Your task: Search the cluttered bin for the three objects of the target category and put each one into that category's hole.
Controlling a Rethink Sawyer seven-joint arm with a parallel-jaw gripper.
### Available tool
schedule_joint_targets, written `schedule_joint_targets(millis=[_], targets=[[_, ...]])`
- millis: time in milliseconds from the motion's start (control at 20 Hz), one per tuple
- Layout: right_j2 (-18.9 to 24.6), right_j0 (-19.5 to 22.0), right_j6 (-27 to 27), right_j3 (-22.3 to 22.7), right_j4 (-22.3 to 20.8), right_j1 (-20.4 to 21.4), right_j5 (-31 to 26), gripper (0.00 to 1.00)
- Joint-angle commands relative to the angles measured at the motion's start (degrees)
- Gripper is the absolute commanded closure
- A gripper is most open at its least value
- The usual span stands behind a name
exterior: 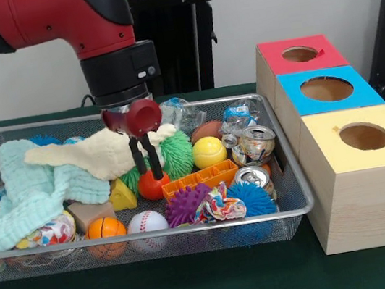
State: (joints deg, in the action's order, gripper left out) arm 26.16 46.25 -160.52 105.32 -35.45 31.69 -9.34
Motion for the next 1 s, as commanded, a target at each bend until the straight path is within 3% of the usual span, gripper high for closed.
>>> schedule_joint_targets(millis=[50, 600, 800, 1000], targets=[[6.4, 7.1, 19.9, -4.5, -7.2, -3.9, -8.2, 0.00], [13.4, 14.7, 24.9, -0.4, -6.8, 1.2, -15.4, 0.00], [14.9, 17.6, 26.0, 3.5, -6.5, 3.9, -16.0, 0.00], [15.2, 18.5, 26.0, 4.6, -7.0, 3.6, -15.3, 0.00]])
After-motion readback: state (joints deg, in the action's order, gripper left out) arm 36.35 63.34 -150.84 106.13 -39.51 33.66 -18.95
